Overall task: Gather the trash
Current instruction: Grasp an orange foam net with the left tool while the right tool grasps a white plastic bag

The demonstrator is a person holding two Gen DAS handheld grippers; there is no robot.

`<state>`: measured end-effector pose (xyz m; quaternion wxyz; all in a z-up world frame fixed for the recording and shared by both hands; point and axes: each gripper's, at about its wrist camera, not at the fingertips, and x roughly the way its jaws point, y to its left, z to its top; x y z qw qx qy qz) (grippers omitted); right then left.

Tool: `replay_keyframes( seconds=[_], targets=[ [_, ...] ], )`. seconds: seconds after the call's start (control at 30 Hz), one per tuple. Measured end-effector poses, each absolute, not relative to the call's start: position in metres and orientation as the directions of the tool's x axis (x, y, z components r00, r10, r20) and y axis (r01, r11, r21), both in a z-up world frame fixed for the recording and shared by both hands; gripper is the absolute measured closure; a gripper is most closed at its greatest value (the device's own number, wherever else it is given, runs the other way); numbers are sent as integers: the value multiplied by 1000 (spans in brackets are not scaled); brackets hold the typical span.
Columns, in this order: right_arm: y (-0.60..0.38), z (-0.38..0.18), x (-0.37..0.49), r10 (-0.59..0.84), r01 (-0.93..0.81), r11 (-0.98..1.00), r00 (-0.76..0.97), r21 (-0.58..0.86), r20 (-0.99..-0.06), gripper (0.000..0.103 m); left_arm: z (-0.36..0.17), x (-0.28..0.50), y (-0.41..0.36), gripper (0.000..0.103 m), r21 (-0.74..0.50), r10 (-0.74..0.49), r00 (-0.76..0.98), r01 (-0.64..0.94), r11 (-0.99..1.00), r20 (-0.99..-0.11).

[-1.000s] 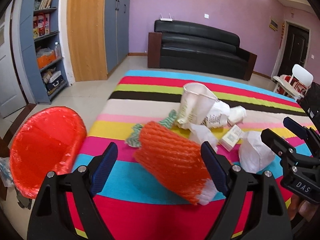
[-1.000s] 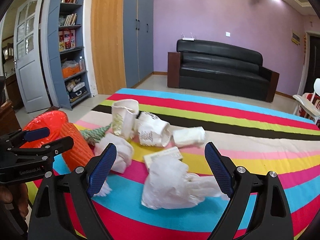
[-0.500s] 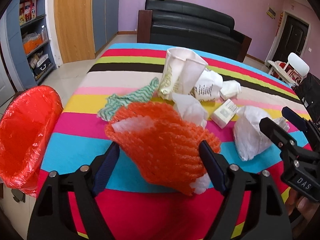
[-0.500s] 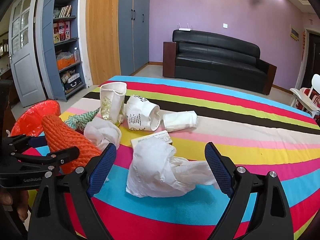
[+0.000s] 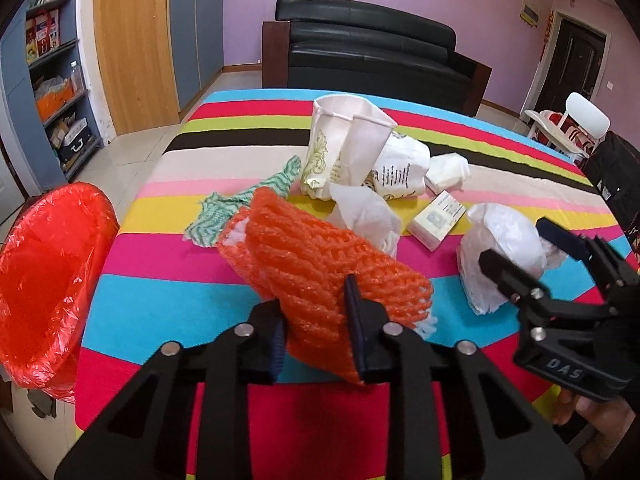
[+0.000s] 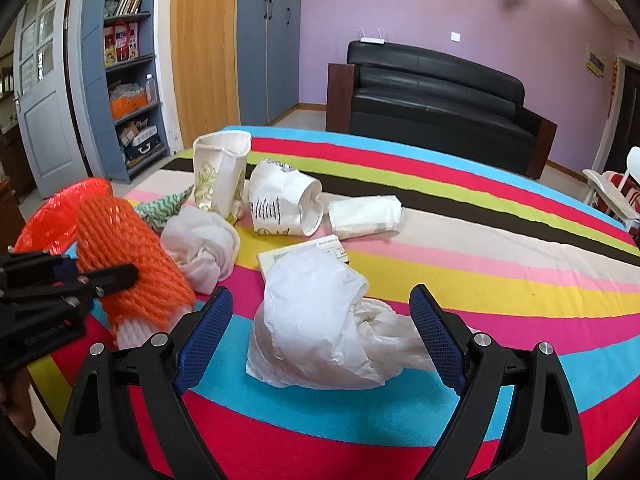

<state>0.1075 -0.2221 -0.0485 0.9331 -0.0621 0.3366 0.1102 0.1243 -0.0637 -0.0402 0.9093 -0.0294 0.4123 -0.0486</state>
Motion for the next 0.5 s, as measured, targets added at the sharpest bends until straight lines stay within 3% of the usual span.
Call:
replay_keyframes(
  seconds=[0.1, 0.23, 0.33, 0.5],
  targets=[
    [-221, -53, 111, 157, -246, 968, 731, -42, -664, 21, -36, 123, -60, 80, -102, -118, 663, 62, 993, -739],
    [-219, -58, 113, 142, -245, 968, 715, -55, -685, 45, -30, 119, -62, 81, -84, -108, 680, 69, 994, -726],
    [-219, -58, 112, 134, -241, 969, 711, -61, -690, 56, -26, 118, -61, 82, -84, -106, 688, 66, 994, -718],
    [-219, -53, 108, 142, -237, 970, 719, -48, -680, 64, -19, 116, -56, 82, -76, -92, 708, 54, 996, -700]
  ],
)
